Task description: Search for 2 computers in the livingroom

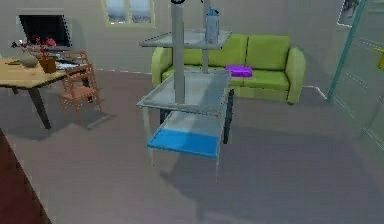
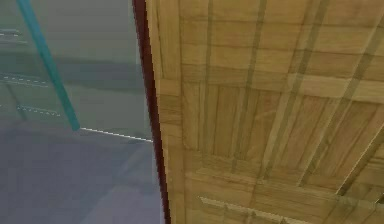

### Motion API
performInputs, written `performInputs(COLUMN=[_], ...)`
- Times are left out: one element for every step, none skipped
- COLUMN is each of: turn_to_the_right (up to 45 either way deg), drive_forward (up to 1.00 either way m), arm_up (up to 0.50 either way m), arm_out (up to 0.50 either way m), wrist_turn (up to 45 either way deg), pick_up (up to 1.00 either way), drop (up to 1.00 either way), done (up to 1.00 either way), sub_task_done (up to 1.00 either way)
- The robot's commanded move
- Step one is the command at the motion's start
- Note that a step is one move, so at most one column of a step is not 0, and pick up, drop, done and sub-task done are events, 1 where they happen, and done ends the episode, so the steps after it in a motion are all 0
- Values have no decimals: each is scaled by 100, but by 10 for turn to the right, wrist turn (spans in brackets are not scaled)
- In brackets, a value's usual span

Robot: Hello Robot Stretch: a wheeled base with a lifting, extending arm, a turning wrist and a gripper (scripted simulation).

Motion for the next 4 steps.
performInputs(turn_to_the_right=[-30,150,0,-180], drive_forward=[0,0,15,0], arm_up=[0,0,0,0], arm_out=[0,0,0,0], wrist_turn=[0,0,0,0], pick_up=[0,0,0,0], drop=[0,0,0,0], done=[0,0,0,0], sub_task_done=[0,0,0,0])
